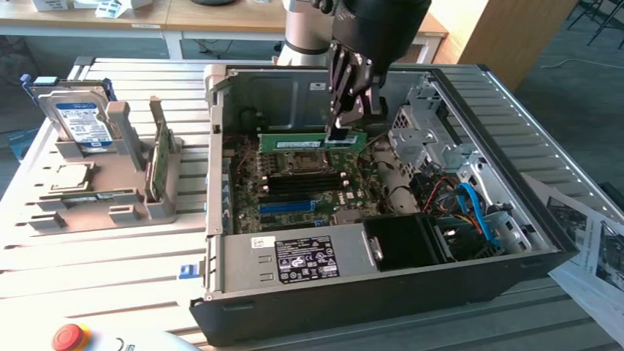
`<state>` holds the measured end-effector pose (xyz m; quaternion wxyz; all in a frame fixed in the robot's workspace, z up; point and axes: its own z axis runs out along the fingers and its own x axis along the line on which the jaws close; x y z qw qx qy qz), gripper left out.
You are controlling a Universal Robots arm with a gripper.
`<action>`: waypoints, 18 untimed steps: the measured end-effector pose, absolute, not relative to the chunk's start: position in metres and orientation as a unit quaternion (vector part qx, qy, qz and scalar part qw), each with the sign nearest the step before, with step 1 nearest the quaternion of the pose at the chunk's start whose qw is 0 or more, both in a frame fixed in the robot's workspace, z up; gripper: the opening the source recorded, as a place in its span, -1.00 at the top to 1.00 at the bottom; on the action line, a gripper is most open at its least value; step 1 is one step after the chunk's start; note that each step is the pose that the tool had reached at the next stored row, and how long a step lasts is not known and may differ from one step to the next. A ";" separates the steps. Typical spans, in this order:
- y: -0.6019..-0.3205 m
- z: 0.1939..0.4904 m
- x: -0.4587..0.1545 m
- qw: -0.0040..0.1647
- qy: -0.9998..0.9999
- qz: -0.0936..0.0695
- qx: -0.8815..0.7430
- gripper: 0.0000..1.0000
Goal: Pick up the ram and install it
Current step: 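Pick up the ram and move it above insertion slot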
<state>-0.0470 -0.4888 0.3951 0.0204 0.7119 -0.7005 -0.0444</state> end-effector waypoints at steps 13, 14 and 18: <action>-0.461 0.394 -0.042 0.020 -0.701 -0.044 0.712 0.76; -0.459 0.394 -0.041 0.020 -0.701 -0.044 0.712 0.76; -0.450 0.394 -0.040 0.020 -0.701 -0.044 0.712 0.76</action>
